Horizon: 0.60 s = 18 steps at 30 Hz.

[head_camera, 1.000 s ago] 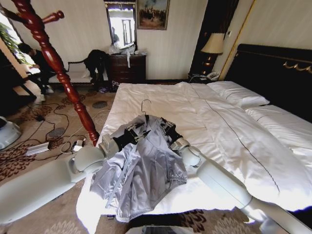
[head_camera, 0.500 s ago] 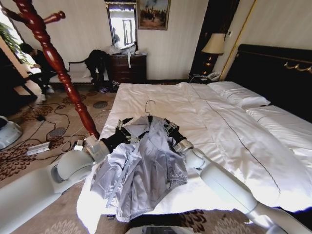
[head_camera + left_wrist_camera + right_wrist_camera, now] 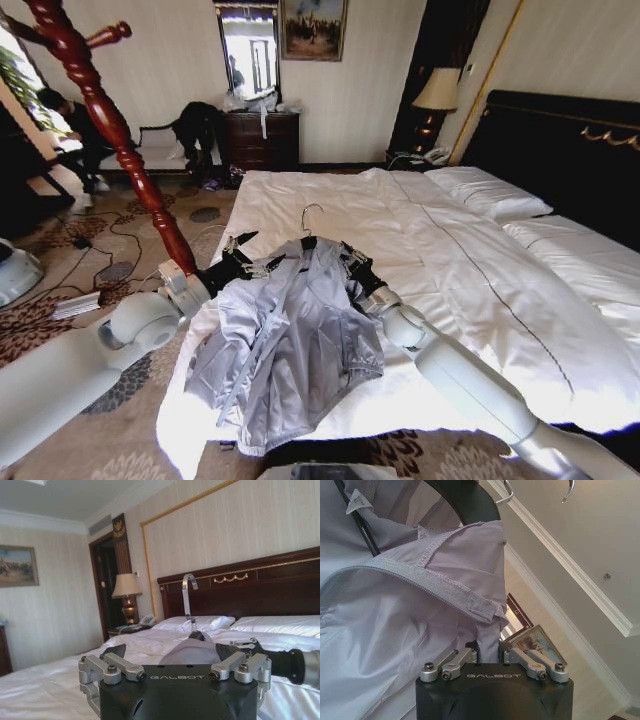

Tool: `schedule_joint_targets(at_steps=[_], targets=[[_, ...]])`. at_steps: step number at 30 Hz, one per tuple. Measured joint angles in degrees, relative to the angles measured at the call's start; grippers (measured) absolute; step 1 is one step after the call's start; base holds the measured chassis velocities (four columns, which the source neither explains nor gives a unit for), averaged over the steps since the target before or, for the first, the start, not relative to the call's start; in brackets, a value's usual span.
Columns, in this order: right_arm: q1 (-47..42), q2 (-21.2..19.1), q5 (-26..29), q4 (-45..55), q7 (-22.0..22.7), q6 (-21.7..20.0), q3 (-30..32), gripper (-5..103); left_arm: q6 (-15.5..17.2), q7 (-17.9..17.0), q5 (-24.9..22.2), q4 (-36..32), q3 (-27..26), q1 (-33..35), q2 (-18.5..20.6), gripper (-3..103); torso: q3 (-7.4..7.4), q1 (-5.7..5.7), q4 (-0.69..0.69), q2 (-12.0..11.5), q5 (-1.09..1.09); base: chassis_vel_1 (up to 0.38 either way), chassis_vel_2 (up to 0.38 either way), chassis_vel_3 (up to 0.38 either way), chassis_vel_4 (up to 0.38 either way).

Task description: Pick up the clothes from the bed and hang them on the clothes hanger.

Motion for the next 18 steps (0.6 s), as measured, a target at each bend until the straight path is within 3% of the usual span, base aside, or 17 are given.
schedule_joint_targets(at_steps=[3, 4, 7, 18], targets=[[0.2, 0.4, 0.1, 0.1, 0.0, 0.0, 0.0, 18, 0.8, 4.9, -3.4, 0.9, 0.5, -0.1, 1.1, 100, 0.00, 0.00, 0.01, 0.0, 0.01, 0.000, 0.000, 0.000, 0.000], [0.2, 0.4, 0.1, 0.1, 0.0, 0.0, 0.0, 18, 0.8, 4.9, -3.4, 0.9, 0.5, -0.1, 1.1, 100, 0.00, 0.00, 0.01, 0.0, 0.01, 0.000, 0.000, 0.000, 0.000], [0.7, 0.2, 1.4, 1.0, 0.3, -0.9, -0.6, 18, 2.0, 10.8, -4.5, 3.4, 2.6, -2.1, 1.8, 100, 0.00, 0.00, 0.01, 0.0, 0.00, 0.000, 0.000, 0.000, 0.000], [0.3, -0.1, 0.5, 0.9, 0.4, 0.1, -0.2, 18, 2.4, 12.6, -4.2, 7.3, 4.0, -5.1, 0.6, 100, 0.00, 0.00, 0.00, 0.0, 0.01, 0.000, 0.000, 0.000, 0.000]])
